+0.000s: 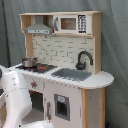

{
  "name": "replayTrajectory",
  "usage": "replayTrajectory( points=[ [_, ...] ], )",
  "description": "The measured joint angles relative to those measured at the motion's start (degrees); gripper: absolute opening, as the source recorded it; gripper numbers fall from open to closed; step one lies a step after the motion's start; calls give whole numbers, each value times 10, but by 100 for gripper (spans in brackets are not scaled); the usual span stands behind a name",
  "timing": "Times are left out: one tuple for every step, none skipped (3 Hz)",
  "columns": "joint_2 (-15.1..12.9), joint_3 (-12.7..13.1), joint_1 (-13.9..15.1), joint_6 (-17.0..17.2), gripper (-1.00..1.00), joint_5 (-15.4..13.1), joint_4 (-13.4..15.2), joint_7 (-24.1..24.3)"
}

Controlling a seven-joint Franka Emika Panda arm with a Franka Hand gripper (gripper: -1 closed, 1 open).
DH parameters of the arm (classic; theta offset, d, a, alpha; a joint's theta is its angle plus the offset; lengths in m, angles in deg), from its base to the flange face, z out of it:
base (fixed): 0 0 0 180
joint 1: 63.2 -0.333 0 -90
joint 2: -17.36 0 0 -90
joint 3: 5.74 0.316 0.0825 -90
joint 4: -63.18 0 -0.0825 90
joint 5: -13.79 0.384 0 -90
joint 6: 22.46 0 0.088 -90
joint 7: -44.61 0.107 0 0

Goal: Play with the kitchen

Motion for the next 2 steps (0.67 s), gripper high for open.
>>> replayTrajectory(
  points=[
    [-15, -24, -9, -1, 100, -34, 2, 47],
    [-32, -37, -9, 3, 100, -56, 6, 104]
  ],
)
